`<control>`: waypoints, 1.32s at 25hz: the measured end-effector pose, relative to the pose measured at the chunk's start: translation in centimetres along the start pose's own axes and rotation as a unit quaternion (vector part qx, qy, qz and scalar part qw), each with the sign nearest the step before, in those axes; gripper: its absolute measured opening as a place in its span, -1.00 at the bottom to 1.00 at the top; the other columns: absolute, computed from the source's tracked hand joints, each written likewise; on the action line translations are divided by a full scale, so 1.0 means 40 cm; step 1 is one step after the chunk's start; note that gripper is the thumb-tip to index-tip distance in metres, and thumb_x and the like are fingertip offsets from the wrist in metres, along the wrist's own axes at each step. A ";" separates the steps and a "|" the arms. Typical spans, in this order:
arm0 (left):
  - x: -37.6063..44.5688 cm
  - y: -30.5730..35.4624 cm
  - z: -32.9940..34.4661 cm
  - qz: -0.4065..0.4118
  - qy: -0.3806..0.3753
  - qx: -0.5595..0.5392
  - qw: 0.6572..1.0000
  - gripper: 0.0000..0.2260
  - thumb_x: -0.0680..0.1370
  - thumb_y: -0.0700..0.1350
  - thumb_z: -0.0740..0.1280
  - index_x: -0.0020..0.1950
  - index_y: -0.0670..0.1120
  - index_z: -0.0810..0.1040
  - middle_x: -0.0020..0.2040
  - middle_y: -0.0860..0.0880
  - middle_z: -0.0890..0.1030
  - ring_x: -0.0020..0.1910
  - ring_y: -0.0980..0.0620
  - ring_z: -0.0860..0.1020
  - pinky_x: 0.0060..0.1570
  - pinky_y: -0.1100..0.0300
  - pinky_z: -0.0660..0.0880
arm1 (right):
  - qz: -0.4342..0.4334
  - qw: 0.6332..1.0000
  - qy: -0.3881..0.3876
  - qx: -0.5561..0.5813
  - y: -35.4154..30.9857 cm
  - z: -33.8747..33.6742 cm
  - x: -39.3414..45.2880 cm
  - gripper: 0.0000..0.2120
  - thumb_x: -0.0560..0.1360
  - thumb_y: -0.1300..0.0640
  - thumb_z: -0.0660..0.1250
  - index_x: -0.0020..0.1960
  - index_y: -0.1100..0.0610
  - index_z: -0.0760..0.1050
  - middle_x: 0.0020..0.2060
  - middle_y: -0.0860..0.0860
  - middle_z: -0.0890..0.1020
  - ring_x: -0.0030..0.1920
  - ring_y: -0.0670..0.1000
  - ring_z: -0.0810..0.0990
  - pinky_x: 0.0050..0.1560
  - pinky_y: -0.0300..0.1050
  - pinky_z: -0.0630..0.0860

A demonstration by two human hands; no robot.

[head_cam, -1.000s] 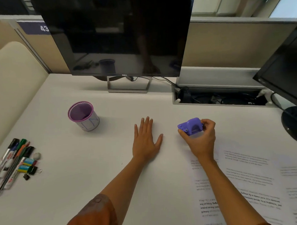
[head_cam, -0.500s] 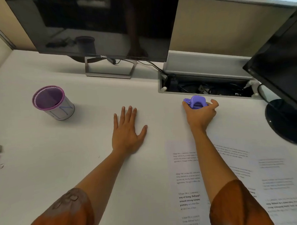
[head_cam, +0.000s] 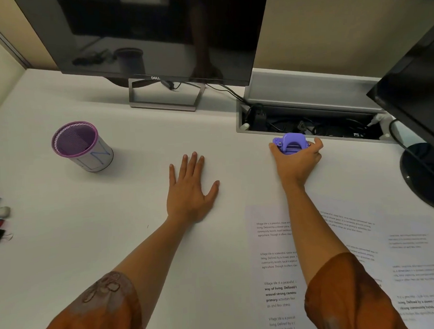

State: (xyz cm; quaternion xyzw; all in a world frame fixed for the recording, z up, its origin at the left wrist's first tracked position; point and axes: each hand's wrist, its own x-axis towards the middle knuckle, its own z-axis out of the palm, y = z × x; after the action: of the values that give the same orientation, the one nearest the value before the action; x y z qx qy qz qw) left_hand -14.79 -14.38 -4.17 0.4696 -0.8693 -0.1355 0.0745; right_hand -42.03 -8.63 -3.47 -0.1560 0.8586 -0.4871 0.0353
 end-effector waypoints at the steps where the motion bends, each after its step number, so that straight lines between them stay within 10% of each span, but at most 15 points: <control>1: 0.001 -0.001 0.000 0.000 0.001 -0.001 1.000 -0.30 0.58 0.37 -0.12 0.63 0.04 -0.05 0.65 0.06 -0.05 0.62 0.04 -0.16 0.57 -0.12 -0.19 | 0.001 1.000 0.001 -0.002 -0.001 0.000 0.001 0.04 0.21 -0.18 0.64 0.48 0.16 0.19 0.28 0.11 0.49 0.23 0.07 0.45 0.16 0.01 0.59; 16: -0.001 0.000 -0.003 0.001 0.003 -0.002 1.000 -0.30 0.58 0.38 -0.11 0.63 0.04 -0.03 0.65 0.05 -0.03 0.62 0.05 -0.15 0.57 -0.12 -0.18 | -0.020 1.000 -0.015 0.007 0.008 -0.009 -0.001 0.17 0.21 -0.26 0.61 0.57 0.20 0.10 0.51 0.14 0.28 0.52 0.16 0.24 0.48 0.18 0.30; 20: -0.001 0.002 -0.005 0.001 0.003 -0.002 1.000 -0.30 0.58 0.38 -0.11 0.63 0.04 -0.03 0.65 0.05 -0.03 0.62 0.04 -0.15 0.57 -0.11 -0.20 | 0.026 0.996 -0.042 0.074 -0.008 -0.035 0.015 0.14 0.25 -0.12 0.65 0.58 0.17 0.06 0.51 0.12 0.23 0.47 0.12 0.29 0.38 -0.08 0.35; 33: -0.115 0.014 -0.020 0.084 0.094 -0.036 0.991 -0.59 0.59 0.12 0.15 0.36 -0.05 0.39 0.31 0.02 0.48 0.40 0.02 0.36 0.53 -0.05 0.01 | -0.045 0.993 -0.020 0.110 0.025 -0.274 -0.317 -0.42 0.48 0.04 0.49 0.37 0.15 0.30 0.31 0.01 0.41 0.30 0.01 0.42 0.34 -0.13 0.38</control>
State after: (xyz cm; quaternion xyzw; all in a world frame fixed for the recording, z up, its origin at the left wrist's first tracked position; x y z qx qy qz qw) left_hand -12.50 -10.36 -3.23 0.4030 -0.8892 -0.1150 0.1834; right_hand -32.57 4.73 0.26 -0.1992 0.7909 -0.5767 0.0472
